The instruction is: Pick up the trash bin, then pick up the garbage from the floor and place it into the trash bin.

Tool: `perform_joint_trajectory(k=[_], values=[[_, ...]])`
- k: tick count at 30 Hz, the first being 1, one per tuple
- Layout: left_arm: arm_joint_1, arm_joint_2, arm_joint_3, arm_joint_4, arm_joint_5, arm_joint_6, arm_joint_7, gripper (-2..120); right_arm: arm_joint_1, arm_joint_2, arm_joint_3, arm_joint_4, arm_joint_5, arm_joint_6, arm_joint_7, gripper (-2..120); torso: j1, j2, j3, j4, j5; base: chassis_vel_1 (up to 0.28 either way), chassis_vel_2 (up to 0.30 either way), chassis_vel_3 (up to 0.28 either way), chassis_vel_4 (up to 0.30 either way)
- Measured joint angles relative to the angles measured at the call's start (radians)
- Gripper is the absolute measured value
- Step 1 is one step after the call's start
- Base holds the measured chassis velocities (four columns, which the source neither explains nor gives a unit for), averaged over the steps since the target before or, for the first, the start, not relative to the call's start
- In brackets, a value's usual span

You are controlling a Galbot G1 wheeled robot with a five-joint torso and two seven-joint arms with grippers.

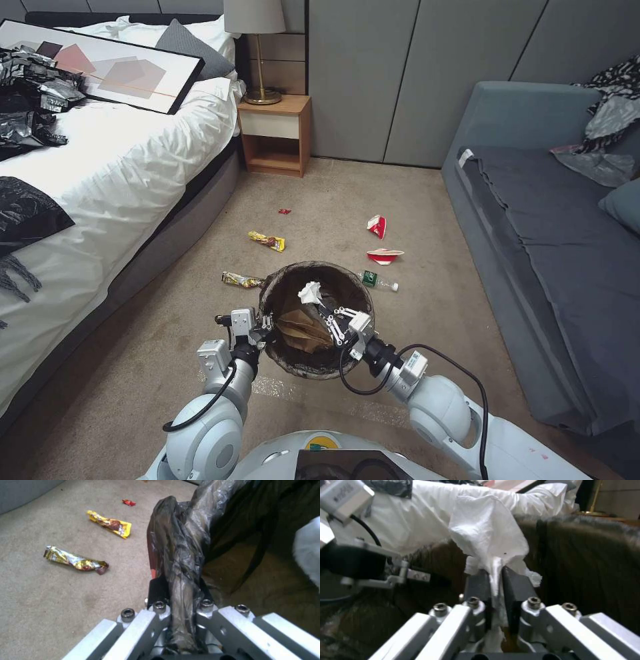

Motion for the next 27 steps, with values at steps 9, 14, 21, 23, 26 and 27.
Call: perform_joint_trajectory(k=[9,14,21,23,26,27], values=[[-0.002,-0.003,0.000,-0.001,0.000,0.000,0.001,2,0.020,0.011,-0.026,-0.021,-0.002,0.001,0.015,41,0.000,0.000,0.000,0.0000,0.0000,0.000,0.000,0.000,0.000],[-0.002,-0.005,0.000,0.000,-0.001,0.000,0.001,2,0.024,0.013,-0.037,-0.022,-0.002,0.000,0.021,58,0.000,0.000,0.000,0.0000,0.0000,0.000,0.000,0.000,0.000],[-0.002,-0.004,0.000,0.002,-0.001,-0.001,0.002,2,0.024,0.019,-0.037,-0.020,0.001,-0.003,0.036,86,0.000,0.000,0.000,0.0000,0.0000,0.000,0.000,0.000,0.000],[-0.002,-0.004,0.000,0.002,-0.001,-0.001,0.002,2,0.025,0.021,-0.033,-0.017,0.004,-0.004,0.039,95,0.000,0.000,0.000,0.0000,0.0000,0.000,0.000,0.000,0.000],[0.000,-0.004,0.000,0.002,-0.001,-0.001,0.002,2,0.025,0.021,-0.026,-0.010,0.011,-0.008,0.042,100,0.000,0.000,0.000,0.0000,0.0000,0.000,0.000,0.000,0.000],[0.001,-0.004,0.000,0.002,-0.001,-0.001,0.002,2,0.024,0.020,-0.022,-0.007,0.013,-0.009,0.044,100,0.000,0.000,0.000,0.0000,0.0000,0.000,0.000,0.000,0.000]])
